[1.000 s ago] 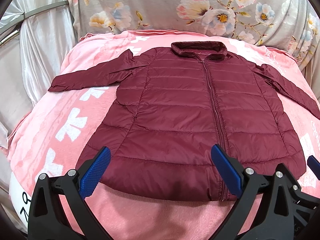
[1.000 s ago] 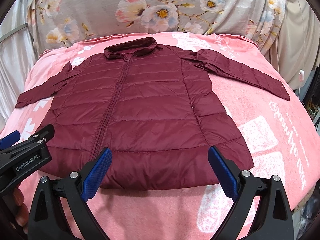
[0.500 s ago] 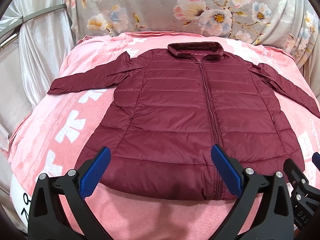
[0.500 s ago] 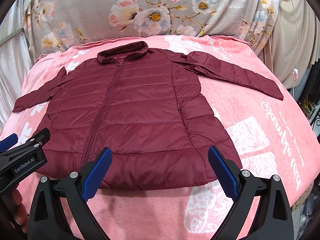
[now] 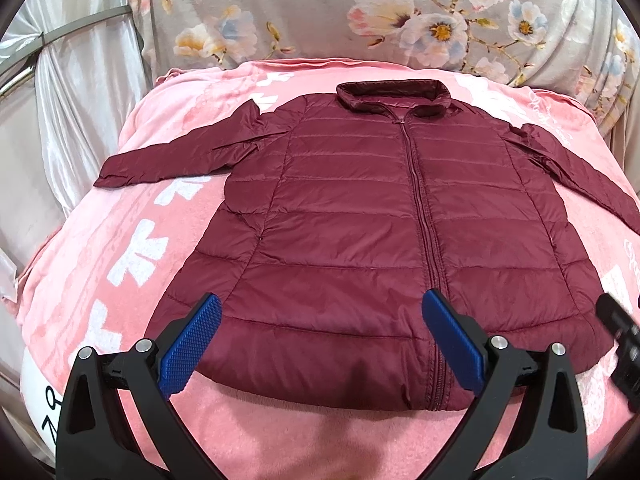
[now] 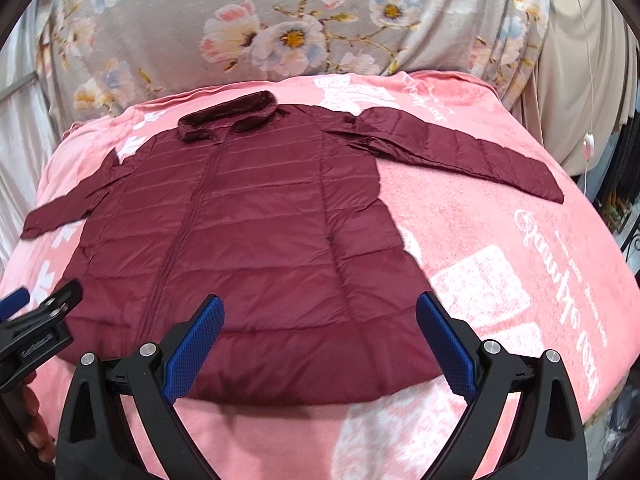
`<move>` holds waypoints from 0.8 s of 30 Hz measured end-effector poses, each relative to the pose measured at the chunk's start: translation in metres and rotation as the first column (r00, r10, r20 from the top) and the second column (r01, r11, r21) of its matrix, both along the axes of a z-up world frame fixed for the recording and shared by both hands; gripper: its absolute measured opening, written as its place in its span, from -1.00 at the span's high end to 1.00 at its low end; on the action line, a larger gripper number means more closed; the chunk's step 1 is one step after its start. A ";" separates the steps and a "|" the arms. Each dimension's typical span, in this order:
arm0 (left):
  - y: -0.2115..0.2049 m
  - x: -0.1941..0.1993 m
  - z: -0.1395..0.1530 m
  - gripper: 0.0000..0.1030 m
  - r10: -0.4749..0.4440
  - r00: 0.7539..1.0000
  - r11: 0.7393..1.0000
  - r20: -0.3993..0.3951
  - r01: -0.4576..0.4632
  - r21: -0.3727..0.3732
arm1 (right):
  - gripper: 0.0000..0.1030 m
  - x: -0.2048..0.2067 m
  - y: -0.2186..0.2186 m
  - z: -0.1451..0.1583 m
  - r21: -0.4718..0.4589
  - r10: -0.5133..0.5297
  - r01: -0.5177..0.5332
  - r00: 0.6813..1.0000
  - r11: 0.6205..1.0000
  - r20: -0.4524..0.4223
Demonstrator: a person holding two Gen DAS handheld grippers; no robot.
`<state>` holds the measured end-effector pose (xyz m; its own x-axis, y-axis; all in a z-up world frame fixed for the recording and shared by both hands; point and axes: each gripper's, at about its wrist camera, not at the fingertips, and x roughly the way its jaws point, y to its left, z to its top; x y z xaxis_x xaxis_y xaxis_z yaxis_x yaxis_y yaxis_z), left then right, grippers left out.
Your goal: Fold large clothes
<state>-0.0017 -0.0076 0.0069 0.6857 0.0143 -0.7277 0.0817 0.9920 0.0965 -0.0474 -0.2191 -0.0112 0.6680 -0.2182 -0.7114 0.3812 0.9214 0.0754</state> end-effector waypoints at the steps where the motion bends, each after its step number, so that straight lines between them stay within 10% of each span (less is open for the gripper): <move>1: 0.001 0.003 -0.001 -0.90 -0.002 1.000 1.000 -0.008 0.002 -0.005 | -0.83 0.001 -0.008 -0.001 0.005 -0.009 0.009 1.000 1.000 0.005; 9: 0.020 0.019 -0.004 -0.89 0.048 0.999 0.997 0.008 -0.048 -0.054 | -0.82 0.022 -0.156 -0.018 0.131 -0.195 0.185 0.978 0.974 0.072; 14: 0.038 0.027 -0.009 -0.90 0.102 0.995 0.990 0.011 -0.100 -0.097 | -0.77 0.030 -0.279 -0.044 0.329 -0.400 0.340 0.907 0.881 0.135; 24: 0.039 0.039 -0.023 -0.90 0.090 0.994 0.995 -0.056 -0.092 -0.044 | -0.30 0.043 -0.393 -0.084 0.354 -0.638 0.580 0.767 0.734 0.066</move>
